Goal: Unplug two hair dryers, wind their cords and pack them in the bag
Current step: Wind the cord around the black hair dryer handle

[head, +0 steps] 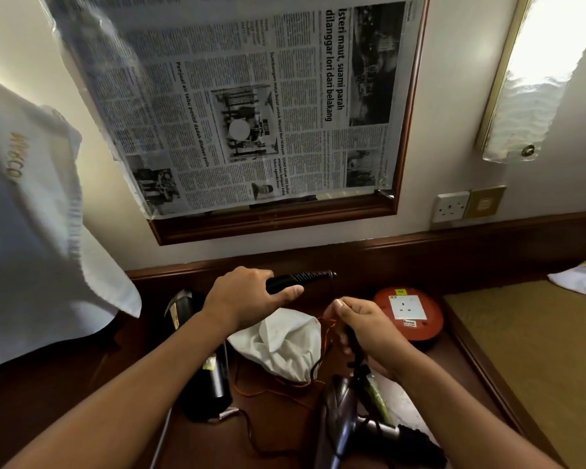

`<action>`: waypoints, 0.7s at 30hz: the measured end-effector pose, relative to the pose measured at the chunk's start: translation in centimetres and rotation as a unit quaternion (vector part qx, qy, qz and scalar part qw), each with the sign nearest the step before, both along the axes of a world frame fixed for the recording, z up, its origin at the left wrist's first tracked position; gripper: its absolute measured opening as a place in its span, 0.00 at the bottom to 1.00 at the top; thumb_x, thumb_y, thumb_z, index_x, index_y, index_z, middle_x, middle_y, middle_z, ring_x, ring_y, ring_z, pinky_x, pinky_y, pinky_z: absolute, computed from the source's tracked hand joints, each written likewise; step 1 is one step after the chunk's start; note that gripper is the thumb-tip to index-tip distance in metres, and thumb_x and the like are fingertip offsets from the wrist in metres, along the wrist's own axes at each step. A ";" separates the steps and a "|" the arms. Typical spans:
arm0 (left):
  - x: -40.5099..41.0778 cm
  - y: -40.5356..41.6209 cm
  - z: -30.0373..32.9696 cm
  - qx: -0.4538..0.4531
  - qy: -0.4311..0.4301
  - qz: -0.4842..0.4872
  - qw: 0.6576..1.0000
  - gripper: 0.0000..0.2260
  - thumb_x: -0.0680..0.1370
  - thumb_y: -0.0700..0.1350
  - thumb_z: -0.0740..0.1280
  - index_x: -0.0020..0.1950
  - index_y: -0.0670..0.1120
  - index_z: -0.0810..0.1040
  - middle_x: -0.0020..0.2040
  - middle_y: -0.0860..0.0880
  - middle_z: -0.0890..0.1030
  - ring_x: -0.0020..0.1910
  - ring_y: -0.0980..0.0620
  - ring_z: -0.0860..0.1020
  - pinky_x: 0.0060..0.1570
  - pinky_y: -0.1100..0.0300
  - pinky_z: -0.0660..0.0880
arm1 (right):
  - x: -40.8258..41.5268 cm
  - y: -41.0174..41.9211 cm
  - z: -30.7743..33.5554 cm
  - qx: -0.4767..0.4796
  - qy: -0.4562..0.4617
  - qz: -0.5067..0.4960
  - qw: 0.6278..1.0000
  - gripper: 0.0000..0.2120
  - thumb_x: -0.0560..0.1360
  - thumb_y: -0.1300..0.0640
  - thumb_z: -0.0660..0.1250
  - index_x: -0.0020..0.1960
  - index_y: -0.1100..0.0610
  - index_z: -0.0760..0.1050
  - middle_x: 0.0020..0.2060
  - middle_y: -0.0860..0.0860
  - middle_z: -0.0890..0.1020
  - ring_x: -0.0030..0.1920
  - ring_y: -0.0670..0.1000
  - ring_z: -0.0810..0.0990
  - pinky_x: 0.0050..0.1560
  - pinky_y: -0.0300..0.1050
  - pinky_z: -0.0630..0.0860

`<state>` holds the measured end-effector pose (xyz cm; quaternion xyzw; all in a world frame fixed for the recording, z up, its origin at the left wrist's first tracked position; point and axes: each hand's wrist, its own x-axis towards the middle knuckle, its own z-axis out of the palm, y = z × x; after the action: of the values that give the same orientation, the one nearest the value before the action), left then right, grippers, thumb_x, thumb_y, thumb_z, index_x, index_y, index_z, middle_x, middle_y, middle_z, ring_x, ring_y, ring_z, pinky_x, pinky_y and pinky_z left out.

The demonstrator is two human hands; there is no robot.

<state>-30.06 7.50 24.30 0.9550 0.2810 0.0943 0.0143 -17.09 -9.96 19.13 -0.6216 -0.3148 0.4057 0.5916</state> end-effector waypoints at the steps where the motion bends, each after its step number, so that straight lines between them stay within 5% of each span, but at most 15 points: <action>1: -0.2 0.0 0.1 0.003 -0.004 -0.005 1.000 0.28 0.69 0.76 0.50 0.37 0.53 0.72 0.32 0.54 0.75 0.33 0.55 0.74 0.32 0.58 0.68 | 0.2 -0.1 -0.1 -0.024 0.018 0.011 0.999 0.16 0.82 0.52 0.56 0.44 0.62 0.75 0.25 0.54 0.69 0.24 0.51 0.66 0.25 0.41 0.64; 10: -1.4 0.2 0.1 -0.030 -0.039 -0.099 0.994 0.26 0.66 0.77 0.50 0.31 0.56 0.66 0.27 0.53 0.74 0.27 0.57 0.73 0.28 0.63 0.63 | 1.8 -0.3 1.6 -0.068 0.020 0.097 0.993 0.18 0.75 0.48 0.64 0.46 0.64 0.79 0.25 0.49 0.66 0.24 0.46 0.62 0.25 0.36 0.60; 17: -1.6 -0.3 0.8 0.049 0.025 -0.144 0.988 0.32 0.65 0.78 0.47 0.40 0.53 0.75 0.30 0.54 0.75 0.30 0.56 0.74 0.29 0.60 0.66 | 2.3 1.0 4.0 -0.082 -0.202 0.029 0.976 0.08 0.76 0.58 0.67 0.42 0.61 0.82 0.18 0.44 0.74 0.19 0.41 0.69 0.21 0.31 0.63; 21: -1.3 -0.4 1.2 0.118 0.083 -0.161 0.976 0.35 0.66 0.79 0.46 0.49 0.54 0.76 0.35 0.53 0.78 0.35 0.53 0.76 0.32 0.59 0.68 | 2.8 1.7 5.0 -0.081 -0.336 0.027 0.938 0.03 0.72 0.57 0.72 0.40 0.54 0.84 0.30 0.43 0.82 0.30 0.36 0.78 0.31 0.28 0.71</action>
<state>-31.41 7.06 25.48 0.9871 0.1111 0.0440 -0.1068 -14.31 -8.30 24.16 -0.7588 -0.4780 0.2132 0.3877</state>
